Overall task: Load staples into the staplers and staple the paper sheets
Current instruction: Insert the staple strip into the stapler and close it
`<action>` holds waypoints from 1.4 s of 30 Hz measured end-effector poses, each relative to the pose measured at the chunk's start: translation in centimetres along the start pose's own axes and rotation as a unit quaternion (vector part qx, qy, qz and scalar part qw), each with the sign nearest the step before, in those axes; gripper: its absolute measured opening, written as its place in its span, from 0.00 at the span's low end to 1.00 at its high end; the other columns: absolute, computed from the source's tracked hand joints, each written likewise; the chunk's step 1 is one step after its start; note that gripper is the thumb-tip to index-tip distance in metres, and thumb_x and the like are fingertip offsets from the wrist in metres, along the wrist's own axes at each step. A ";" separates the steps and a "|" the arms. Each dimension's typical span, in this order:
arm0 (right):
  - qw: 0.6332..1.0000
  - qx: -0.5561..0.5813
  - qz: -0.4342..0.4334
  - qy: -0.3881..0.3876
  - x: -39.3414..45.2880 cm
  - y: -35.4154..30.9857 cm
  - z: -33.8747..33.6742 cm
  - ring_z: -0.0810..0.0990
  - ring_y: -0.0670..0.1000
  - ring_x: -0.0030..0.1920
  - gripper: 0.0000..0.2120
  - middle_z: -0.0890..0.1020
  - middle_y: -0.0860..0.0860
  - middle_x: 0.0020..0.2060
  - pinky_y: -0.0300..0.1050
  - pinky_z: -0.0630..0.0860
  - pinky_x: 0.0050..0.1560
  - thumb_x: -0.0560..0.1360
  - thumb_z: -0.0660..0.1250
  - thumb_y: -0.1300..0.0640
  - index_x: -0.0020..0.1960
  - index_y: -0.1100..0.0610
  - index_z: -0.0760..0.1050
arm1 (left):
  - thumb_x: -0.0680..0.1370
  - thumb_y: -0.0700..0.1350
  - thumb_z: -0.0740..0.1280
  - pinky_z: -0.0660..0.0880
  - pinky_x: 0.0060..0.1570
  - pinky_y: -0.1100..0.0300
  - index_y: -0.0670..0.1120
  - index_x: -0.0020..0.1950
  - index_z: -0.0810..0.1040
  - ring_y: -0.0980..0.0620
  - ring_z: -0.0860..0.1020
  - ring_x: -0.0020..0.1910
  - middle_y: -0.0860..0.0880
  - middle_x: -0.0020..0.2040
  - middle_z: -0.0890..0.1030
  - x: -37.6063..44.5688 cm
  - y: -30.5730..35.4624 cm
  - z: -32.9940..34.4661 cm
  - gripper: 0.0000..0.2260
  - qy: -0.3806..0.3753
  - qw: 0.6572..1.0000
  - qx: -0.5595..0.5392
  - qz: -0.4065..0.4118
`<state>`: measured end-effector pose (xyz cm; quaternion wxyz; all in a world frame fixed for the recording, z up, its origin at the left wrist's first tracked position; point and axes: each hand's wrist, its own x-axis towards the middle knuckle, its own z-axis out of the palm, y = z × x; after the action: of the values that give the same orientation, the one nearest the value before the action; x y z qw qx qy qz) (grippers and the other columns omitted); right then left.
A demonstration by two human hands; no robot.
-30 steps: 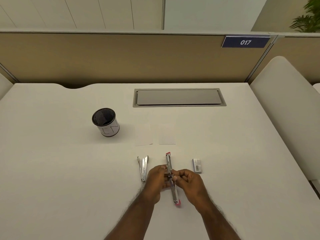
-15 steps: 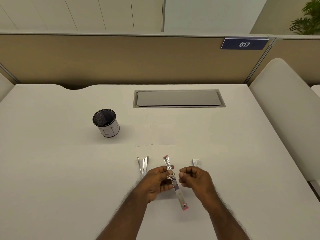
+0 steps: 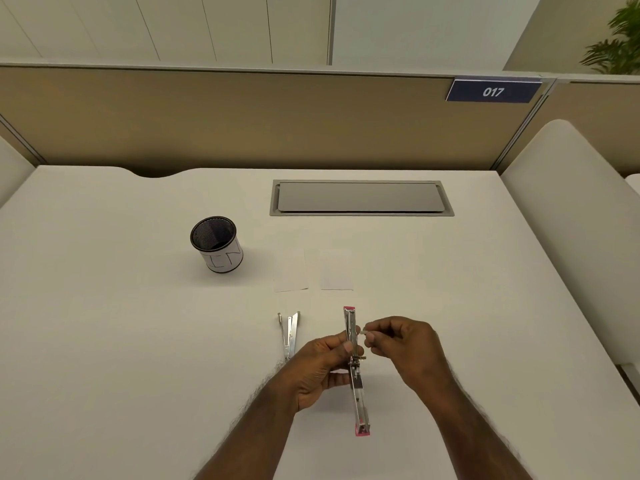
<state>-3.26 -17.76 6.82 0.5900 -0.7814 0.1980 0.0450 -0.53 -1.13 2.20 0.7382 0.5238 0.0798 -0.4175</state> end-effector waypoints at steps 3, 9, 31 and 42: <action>0.997 -0.072 -0.034 -0.008 -0.3 -0.7 -0.2 0.85 0.44 0.38 0.07 0.86 0.46 0.35 0.37 0.81 0.43 0.70 0.74 0.62 0.42 0.50 0.83 | 0.71 0.51 0.70 0.79 0.53 0.49 0.51 0.53 0.86 0.52 0.78 0.45 0.49 0.45 0.83 -0.1 0.1 0.2 0.13 -0.016 1.000 0.000 0.008; 0.976 -0.200 -0.084 -0.010 -0.5 -1.3 -0.3 0.80 0.36 0.40 0.04 0.83 0.42 0.37 0.24 0.73 0.42 0.71 0.75 0.59 0.44 0.53 0.84 | 0.73 0.50 0.68 0.80 0.46 0.55 0.47 0.55 0.84 0.54 0.80 0.42 0.50 0.44 0.84 -0.2 0.4 0.6 0.14 -0.038 0.999 -0.011 0.009; 0.900 -0.397 -0.141 -0.112 -0.5 -3.4 -1.2 0.77 0.43 0.43 0.04 0.77 0.42 0.41 0.40 0.76 0.47 0.75 0.67 0.51 0.49 0.48 0.80 | 0.75 0.49 0.67 0.80 0.45 0.56 0.43 0.60 0.81 0.53 0.78 0.40 0.48 0.44 0.81 -0.2 0.3 0.9 0.16 -0.054 0.998 -0.011 0.014; 0.900 -0.394 -0.151 -0.110 -0.9 -4.0 -1.7 0.77 0.45 0.43 0.04 0.79 0.45 0.42 0.41 0.77 0.46 0.75 0.68 0.52 0.48 0.49 0.81 | 0.76 0.48 0.66 0.79 0.43 0.56 0.43 0.62 0.80 0.55 0.80 0.39 0.51 0.42 0.83 -0.3 0.6 1.2 0.17 -0.065 0.998 0.014 0.017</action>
<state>-2.86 -18.19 11.20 0.2512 -0.9608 -0.0224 0.1154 -0.70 -1.89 3.28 0.7413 0.5070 0.0166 -0.4395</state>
